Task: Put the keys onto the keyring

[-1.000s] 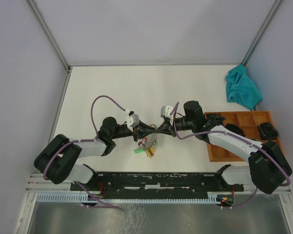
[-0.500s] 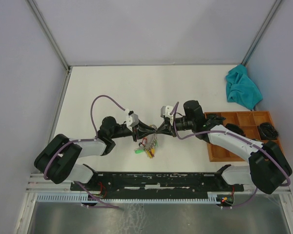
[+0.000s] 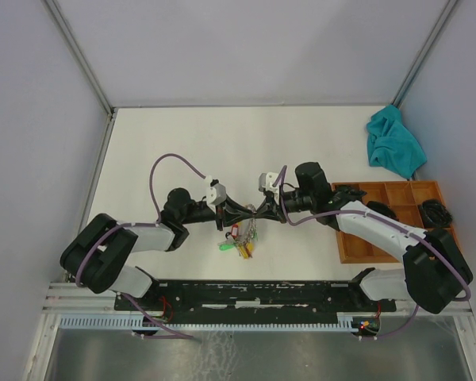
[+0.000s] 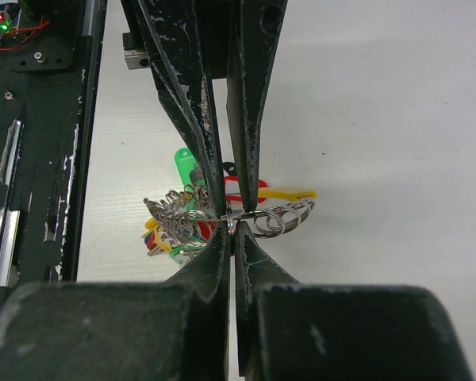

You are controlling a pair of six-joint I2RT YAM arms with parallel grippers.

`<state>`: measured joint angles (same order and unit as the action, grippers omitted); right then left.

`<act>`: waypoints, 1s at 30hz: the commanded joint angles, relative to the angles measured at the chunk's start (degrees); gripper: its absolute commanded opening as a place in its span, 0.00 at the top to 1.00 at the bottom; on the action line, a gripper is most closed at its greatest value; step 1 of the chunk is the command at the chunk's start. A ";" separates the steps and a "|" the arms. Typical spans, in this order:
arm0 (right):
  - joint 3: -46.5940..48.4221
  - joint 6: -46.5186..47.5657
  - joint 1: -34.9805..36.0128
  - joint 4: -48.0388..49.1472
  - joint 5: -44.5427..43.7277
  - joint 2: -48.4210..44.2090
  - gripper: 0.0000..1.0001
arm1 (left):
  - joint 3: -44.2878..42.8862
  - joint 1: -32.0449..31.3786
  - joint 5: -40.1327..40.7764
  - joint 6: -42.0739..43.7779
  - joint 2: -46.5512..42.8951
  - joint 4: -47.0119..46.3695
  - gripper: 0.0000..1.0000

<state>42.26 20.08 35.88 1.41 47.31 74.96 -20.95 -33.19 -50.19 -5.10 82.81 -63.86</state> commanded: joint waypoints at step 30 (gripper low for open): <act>7.24 6.69 1.95 -12.16 -4.95 0.73 0.67 | -6.56 -1.35 4.79 10.72 -4.89 23.25 0.97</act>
<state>46.35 26.87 38.09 -11.44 41.98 75.42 -25.26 -34.52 -46.35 2.48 78.78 -41.45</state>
